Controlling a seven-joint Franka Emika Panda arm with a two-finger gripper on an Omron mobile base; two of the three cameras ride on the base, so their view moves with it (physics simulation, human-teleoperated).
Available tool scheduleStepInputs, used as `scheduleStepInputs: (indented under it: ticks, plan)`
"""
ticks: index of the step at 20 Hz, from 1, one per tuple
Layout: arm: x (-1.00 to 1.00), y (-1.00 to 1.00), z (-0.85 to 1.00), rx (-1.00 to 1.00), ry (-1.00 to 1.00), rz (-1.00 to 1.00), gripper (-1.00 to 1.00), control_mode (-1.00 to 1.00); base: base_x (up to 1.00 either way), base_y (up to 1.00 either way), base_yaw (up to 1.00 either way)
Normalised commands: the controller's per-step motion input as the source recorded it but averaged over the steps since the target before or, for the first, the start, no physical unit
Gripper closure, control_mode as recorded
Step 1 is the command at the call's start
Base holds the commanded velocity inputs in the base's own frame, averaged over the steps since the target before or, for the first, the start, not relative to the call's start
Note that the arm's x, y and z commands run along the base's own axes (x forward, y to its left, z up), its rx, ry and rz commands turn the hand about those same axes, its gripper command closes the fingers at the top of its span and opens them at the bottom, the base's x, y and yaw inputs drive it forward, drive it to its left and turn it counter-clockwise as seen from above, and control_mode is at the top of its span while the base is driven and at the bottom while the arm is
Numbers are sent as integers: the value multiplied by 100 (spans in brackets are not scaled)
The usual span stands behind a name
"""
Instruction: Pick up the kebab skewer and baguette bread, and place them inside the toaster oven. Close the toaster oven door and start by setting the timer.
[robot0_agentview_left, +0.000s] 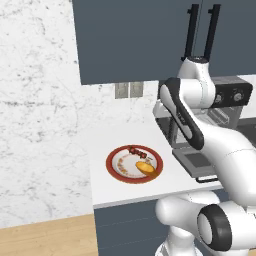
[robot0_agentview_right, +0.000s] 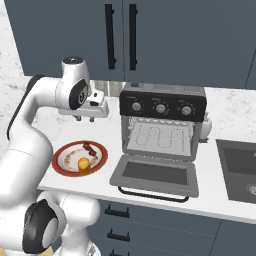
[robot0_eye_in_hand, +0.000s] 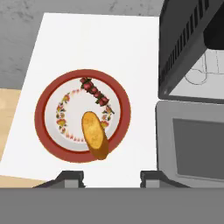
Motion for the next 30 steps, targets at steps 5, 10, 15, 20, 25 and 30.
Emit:
scheduleStepInputs:
  ticks: [5,10,15,20,25,30]
  plan:
    - [-40,-39,-1,1,-10,0,-100,-100,0,0,0]
    - [-98,-100,-1,5,-22,0,-100,-100,0,0,0]
    - [-60,-100,-15,1,-19,0,-100,-100,0,0,0]
    - [-14,-100,-39,0,-34,0,-100,-100,0,0,0]
    - [24,-54,-35,0,-29,0,-100,-100,0,0,0]
    - [41,-55,-11,1,-17,0,-100,-100,0,0,0]
